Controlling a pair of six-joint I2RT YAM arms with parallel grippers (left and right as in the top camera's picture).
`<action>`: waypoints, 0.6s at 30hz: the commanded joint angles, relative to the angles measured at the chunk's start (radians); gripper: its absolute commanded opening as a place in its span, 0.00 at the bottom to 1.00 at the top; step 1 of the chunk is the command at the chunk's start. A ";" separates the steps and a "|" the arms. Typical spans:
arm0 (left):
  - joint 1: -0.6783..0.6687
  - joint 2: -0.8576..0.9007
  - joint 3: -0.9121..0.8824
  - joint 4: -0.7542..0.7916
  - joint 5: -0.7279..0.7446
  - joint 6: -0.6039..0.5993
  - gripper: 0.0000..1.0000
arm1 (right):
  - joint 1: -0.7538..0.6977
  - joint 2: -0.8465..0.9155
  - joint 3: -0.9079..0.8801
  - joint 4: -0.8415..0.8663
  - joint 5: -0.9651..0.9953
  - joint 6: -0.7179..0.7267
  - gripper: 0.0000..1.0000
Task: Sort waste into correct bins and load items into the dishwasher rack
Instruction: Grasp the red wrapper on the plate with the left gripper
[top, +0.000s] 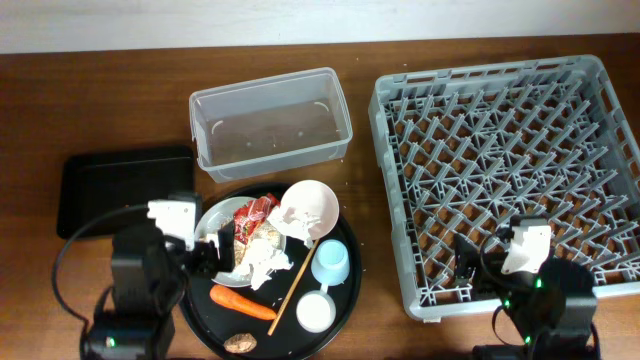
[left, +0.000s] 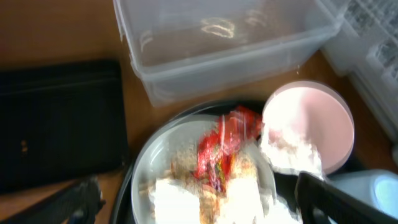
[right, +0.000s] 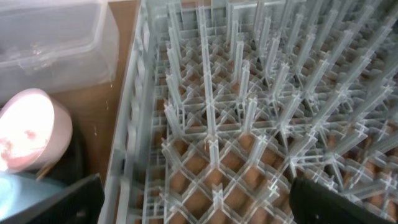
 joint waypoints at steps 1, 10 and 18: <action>-0.005 0.181 0.180 -0.157 0.018 -0.007 0.99 | -0.005 0.209 0.133 -0.098 -0.034 0.000 0.98; -0.005 0.505 0.207 -0.116 0.101 -0.007 0.99 | -0.005 0.480 0.194 -0.135 -0.100 -0.001 0.99; -0.050 0.767 0.207 0.084 0.105 -0.011 0.98 | -0.005 0.491 0.194 -0.141 -0.099 -0.001 0.98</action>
